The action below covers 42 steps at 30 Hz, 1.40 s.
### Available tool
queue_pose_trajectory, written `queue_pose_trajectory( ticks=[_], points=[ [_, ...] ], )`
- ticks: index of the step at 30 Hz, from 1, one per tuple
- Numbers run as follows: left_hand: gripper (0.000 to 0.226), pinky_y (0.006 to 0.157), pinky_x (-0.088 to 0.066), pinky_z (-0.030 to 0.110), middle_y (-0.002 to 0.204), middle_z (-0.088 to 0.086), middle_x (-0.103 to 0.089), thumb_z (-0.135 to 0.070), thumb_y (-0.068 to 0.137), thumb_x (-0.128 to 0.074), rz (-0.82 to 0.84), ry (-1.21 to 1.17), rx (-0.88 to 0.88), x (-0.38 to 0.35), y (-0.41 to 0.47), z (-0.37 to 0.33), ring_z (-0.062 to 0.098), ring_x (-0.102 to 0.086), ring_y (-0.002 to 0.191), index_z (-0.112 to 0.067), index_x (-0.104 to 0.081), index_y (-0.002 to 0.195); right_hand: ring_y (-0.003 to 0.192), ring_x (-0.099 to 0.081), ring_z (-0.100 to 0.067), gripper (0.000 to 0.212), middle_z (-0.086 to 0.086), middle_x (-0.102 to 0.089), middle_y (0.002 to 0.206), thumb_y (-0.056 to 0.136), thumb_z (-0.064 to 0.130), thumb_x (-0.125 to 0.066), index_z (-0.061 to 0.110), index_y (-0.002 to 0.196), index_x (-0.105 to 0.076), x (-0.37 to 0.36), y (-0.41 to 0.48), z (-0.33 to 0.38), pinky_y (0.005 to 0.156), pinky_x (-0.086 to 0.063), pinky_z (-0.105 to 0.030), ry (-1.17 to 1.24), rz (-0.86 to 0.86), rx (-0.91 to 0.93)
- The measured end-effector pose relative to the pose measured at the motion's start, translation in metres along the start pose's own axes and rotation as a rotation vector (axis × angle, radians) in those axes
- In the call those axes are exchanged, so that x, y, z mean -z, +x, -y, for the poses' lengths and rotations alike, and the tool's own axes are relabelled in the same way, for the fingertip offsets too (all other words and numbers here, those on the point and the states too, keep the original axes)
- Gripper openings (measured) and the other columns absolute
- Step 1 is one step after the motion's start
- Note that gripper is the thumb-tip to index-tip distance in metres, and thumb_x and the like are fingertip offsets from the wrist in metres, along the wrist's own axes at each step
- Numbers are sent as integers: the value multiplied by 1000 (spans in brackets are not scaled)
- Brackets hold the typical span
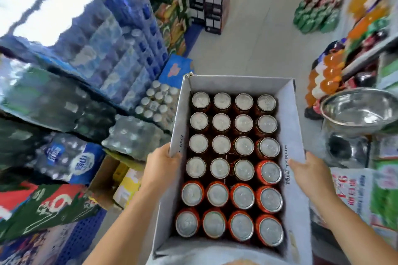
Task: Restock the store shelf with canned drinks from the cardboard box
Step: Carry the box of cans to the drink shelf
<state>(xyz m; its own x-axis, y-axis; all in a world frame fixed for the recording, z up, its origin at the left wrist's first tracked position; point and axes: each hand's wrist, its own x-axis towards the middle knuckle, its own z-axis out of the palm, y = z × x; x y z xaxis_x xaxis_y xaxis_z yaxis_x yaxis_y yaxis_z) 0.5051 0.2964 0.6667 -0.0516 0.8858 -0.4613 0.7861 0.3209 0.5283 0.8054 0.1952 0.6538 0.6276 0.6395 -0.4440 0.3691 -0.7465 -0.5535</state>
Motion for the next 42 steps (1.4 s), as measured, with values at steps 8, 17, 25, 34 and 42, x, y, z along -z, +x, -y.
queue_pose_trajectory(
  ticks=[8,17,25,34,42],
  points=[
    [14,51,-46,31,68,4,-64,-14,86,-51,104,111,-56,-15,172,-140,24,-59,62,-14,-59,74,60,-48,-10,9,3,-56,68,89,10,-56,14,80,-57,24,149,66,50,-33,-24,80,-90,-111],
    [15,50,-42,30,68,7,-61,-16,87,-53,197,224,-259,-22,386,-343,24,-56,61,-8,-58,76,56,-43,-5,21,4,-51,63,88,9,-55,16,69,-48,79,332,178,48,-31,-22,182,-244,-259],
    [14,39,-38,23,69,9,-61,-11,88,-51,237,215,-244,-57,534,-515,19,-51,54,-6,-58,77,75,-45,-27,14,-19,-58,86,89,10,-57,-3,95,-58,137,552,249,67,-32,-34,116,-239,-265],
    [13,49,-43,28,71,15,-67,-10,85,-51,223,154,-205,-58,720,-705,21,-54,53,-5,-61,77,63,-41,-26,9,-5,-44,63,89,8,-56,3,81,-52,216,786,381,58,-23,-36,82,-208,-239],
    [17,51,-33,28,68,3,-57,-18,91,-47,258,287,-332,-70,930,-914,15,-50,62,-13,-56,77,71,-56,-30,6,-11,-63,73,84,9,-58,8,84,-63,252,1000,491,60,-40,-33,185,-317,-279]
  ],
)
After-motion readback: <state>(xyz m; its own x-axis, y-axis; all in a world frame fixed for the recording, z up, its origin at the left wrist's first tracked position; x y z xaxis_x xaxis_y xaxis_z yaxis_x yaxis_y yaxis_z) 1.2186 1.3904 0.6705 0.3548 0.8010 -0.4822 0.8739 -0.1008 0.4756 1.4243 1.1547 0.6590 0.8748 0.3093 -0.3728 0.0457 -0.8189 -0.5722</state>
